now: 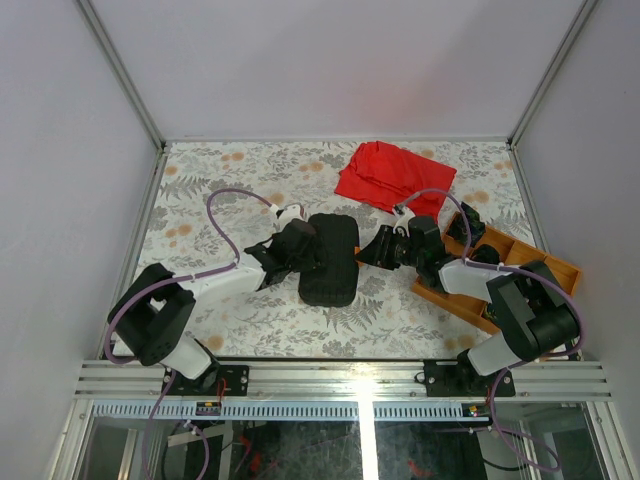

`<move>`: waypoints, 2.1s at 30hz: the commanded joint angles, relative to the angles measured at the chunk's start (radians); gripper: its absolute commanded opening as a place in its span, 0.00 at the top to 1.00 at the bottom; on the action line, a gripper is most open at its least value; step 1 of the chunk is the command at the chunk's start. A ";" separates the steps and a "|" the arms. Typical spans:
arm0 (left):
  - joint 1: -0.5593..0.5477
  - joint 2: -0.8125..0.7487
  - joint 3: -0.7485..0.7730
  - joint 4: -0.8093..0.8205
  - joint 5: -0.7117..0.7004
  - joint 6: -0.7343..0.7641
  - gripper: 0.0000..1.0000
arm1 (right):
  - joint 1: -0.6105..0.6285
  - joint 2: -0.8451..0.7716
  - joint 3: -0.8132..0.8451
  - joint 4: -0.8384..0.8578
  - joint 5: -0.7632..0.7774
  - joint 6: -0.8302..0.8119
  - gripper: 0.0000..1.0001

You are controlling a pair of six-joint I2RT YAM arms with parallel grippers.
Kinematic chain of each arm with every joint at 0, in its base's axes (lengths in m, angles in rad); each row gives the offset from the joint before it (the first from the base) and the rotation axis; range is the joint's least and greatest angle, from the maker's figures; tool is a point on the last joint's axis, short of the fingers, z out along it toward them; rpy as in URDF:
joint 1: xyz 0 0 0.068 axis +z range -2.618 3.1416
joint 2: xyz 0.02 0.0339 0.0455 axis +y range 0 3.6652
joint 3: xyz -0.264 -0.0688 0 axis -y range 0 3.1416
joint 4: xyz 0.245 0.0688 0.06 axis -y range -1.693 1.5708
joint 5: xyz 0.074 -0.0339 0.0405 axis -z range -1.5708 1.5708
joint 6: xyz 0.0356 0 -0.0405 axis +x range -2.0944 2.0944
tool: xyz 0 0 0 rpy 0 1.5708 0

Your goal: Sort the tools into containers

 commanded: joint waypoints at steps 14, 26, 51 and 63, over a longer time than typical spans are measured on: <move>-0.043 0.120 -0.046 -0.179 0.068 0.040 0.30 | 0.060 0.062 0.074 -0.051 -0.028 -0.036 0.82; -0.041 0.117 -0.054 -0.177 0.063 0.038 0.30 | 0.063 0.088 0.070 -0.156 0.052 -0.054 0.87; -0.041 0.111 -0.056 -0.182 0.063 0.037 0.30 | 0.064 0.030 0.072 -0.285 0.174 -0.079 0.88; -0.041 0.117 -0.051 -0.182 0.065 0.037 0.31 | 0.063 0.008 0.095 -0.340 0.196 -0.101 0.72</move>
